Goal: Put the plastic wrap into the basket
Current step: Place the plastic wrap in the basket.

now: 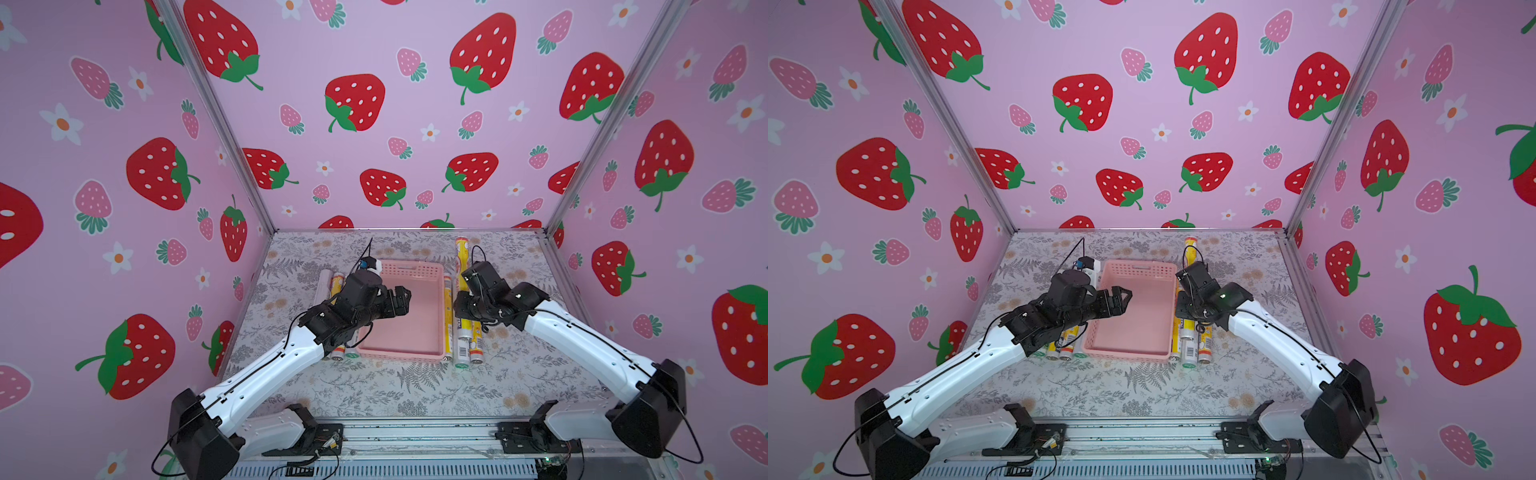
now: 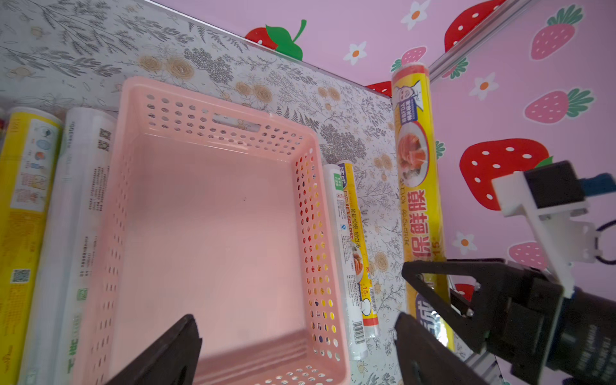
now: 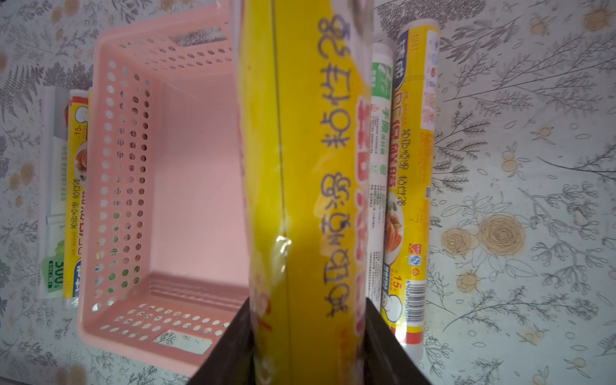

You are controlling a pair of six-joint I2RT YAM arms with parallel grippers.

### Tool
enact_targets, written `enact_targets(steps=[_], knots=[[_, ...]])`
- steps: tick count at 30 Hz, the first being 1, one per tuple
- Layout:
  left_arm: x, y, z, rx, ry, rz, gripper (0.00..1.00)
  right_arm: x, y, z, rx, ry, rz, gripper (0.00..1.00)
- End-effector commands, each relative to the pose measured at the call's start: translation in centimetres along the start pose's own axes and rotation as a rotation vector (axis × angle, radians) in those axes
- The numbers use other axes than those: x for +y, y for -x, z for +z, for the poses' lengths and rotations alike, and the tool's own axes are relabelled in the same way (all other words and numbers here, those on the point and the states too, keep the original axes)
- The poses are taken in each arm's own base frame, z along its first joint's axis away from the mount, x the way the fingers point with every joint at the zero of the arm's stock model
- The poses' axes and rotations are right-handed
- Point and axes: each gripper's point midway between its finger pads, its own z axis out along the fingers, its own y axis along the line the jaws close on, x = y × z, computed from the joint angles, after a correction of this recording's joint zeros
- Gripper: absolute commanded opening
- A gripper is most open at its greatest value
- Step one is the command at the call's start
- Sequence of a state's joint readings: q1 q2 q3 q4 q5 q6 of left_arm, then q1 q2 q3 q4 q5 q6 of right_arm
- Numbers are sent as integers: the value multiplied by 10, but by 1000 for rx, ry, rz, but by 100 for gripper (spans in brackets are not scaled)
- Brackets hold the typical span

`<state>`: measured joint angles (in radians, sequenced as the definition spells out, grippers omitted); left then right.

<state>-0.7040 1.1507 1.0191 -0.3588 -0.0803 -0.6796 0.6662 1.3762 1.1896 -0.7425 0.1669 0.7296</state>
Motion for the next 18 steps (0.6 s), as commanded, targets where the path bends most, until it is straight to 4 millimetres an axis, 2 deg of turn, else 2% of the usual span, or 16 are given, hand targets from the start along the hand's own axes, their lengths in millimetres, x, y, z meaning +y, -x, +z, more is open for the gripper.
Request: enact_targets(steps=[1,5,9,18], knots=[[21,0,-8,-32,82,17,97,19,8,4,-33,14,41,27],[31,-6,-8,-32,107,14,98,44,0,21,-13,64,103,26],[30,-9,-4,-15,104,14,98,61,-8,38,-24,125,185,26],[35,-16,7,21,126,22,98,81,-21,64,31,122,181,26]])
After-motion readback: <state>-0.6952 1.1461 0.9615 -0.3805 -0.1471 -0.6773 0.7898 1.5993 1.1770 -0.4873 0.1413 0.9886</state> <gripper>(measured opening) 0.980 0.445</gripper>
